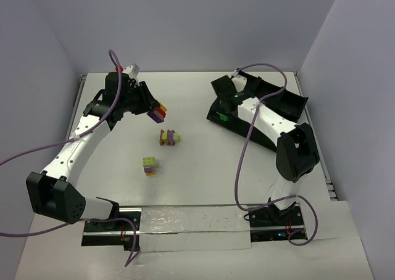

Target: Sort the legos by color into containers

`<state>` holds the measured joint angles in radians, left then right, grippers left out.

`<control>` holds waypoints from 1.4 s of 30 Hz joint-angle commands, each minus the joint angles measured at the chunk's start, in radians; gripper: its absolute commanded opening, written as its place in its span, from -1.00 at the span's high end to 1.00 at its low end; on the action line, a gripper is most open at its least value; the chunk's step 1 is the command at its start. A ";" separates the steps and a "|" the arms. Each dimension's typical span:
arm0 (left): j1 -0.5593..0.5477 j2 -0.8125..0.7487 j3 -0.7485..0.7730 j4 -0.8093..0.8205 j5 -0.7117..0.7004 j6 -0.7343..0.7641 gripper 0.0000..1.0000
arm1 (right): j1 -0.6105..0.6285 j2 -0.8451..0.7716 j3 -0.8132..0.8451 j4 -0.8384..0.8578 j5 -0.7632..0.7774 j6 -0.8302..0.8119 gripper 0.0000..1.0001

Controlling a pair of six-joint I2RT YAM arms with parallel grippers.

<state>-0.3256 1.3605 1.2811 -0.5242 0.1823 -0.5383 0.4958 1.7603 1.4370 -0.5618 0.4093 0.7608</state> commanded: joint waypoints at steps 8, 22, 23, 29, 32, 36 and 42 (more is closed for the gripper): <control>-0.003 -0.060 0.009 0.006 0.025 -0.016 1.00 | -0.097 0.198 0.310 -0.081 0.030 -0.077 -0.65; -0.004 -0.025 -0.005 0.074 0.168 -0.008 1.00 | -0.083 -0.197 0.008 0.119 -0.250 -0.221 -0.55; -0.004 -0.014 -0.005 0.092 0.206 -0.004 1.00 | -0.081 -0.265 -0.065 0.173 -0.370 -0.246 -0.54; -0.004 0.038 0.015 0.166 0.464 -0.007 1.00 | -0.062 -0.442 -0.211 0.250 -0.757 -0.356 -0.47; -0.004 0.076 0.016 0.234 0.706 -0.020 0.99 | -0.059 -0.488 -0.226 0.273 -0.920 -0.381 -0.43; -0.003 0.089 -0.018 0.391 0.867 -0.077 0.99 | -0.059 -0.486 -0.185 0.270 -1.097 -0.417 -0.44; -0.004 0.098 -0.071 0.618 0.948 -0.203 1.00 | -0.060 -0.435 -0.149 0.309 -1.270 -0.405 -0.53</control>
<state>-0.3275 1.4578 1.2230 -0.1465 0.9895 -0.6440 0.4339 1.2991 1.2348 -0.3340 -0.6705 0.3730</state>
